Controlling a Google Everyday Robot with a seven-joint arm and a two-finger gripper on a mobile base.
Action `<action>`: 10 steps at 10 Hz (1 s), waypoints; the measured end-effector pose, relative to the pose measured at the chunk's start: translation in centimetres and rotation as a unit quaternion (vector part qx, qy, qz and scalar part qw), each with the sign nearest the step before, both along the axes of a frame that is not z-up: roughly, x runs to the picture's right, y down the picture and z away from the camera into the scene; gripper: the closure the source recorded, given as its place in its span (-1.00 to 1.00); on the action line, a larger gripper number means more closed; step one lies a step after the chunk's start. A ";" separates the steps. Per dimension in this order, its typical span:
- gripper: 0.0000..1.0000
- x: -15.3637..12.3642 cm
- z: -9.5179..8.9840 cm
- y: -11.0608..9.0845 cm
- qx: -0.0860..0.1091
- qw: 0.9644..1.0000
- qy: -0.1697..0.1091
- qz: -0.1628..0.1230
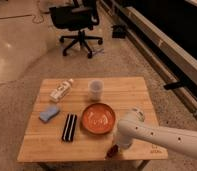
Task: Place the pepper in the ceramic cup
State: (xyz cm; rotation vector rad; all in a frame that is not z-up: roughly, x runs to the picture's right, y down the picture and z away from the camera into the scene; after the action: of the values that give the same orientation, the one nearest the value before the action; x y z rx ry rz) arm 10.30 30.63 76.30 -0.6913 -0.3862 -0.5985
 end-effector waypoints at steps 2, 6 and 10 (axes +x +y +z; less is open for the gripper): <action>0.99 0.3 -0.8 -1.5 0.002 1.000 0.002 -0.004; 1.00 1.3 -1.7 -5.7 0.017 1.000 0.009 -0.018; 1.00 1.8 -3.2 -10.8 0.045 0.999 -0.003 -0.025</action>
State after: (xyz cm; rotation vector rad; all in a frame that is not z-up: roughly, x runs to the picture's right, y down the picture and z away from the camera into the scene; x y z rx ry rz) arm 12.10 19.81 73.06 -0.6143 -0.3463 -0.6621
